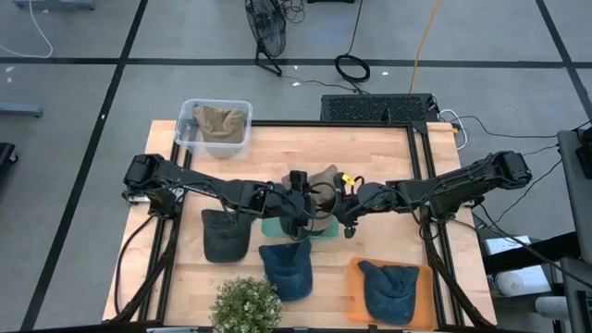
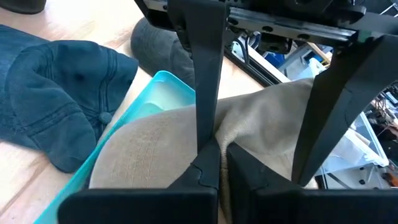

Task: Pick & Place hat
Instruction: Put the brown cap into the transparent bin

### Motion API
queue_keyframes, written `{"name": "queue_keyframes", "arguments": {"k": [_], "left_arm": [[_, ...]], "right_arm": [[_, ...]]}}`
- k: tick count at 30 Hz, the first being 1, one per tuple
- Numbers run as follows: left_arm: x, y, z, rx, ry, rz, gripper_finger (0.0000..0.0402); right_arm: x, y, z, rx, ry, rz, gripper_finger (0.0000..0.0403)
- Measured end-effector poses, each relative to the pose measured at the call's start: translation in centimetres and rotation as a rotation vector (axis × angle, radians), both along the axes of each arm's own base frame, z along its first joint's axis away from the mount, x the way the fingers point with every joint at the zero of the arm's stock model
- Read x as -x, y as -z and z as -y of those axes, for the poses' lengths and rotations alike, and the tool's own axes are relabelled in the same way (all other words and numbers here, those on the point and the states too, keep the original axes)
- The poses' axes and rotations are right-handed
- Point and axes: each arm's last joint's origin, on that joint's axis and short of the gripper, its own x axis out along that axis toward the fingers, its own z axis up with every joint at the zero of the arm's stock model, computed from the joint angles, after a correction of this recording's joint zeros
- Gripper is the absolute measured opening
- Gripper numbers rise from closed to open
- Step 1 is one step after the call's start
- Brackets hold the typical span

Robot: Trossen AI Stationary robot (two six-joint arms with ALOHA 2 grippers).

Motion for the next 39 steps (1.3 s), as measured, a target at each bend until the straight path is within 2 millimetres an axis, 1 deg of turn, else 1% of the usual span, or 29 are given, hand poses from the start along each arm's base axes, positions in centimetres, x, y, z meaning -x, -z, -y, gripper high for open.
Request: {"name": "queue_keyframes", "arguments": {"k": [4,9,12,15,22,25,28,31,33,39], "left_arm": [[0.22,0.23,-0.13,0.004,-0.031,-0.025,0.0257],[0.43,0.43,-0.18,0.009,-0.061,-0.045,0.0256],[0.56,0.56,-0.22,0.006,-0.063,-0.064,0.0242],[0.63,0.63,-0.24,0.009,-0.071,-0.071,0.0207],[0.68,0.73,-0.25,0.019,-0.061,-0.084,0.0099],[0.67,0.75,-0.25,0.029,-0.05,-0.086,0.0065],[0.66,0.74,-0.25,0.03,-0.051,-0.083,0.0043],[0.61,0.69,-0.23,0.034,-0.049,-0.076,0.004],[0.52,0.64,-0.22,0.045,-0.044,-0.063,0.005],[0.07,0.21,-0.14,0.065,-0.044,0.006,0.0113]], "right_arm": [[0.01,0.03,0.12,0.016,0.041,0.0,0.0],[0.02,0.06,0.14,0.019,0.048,-0.003,0.0],[0.03,0.07,0.18,0.023,0.059,-0.005,0.0],[0.04,0.08,0.28,0.036,0.091,-0.004,0.0],[0.04,0.03,0.29,0.038,0.096,0.0,0.0],[0.04,0.04,0.29,0.038,0.095,-0.001,0.0],[0.03,0.0,0.29,0.037,0.094,0.004,0.0],[0.01,-0.05,0.28,0.036,0.094,0.008,0.0],[0.02,-0.05,0.27,0.035,0.093,0.008,0.0],[-0.02,-0.26,0.21,0.023,0.092,0.025,0.0]]}}
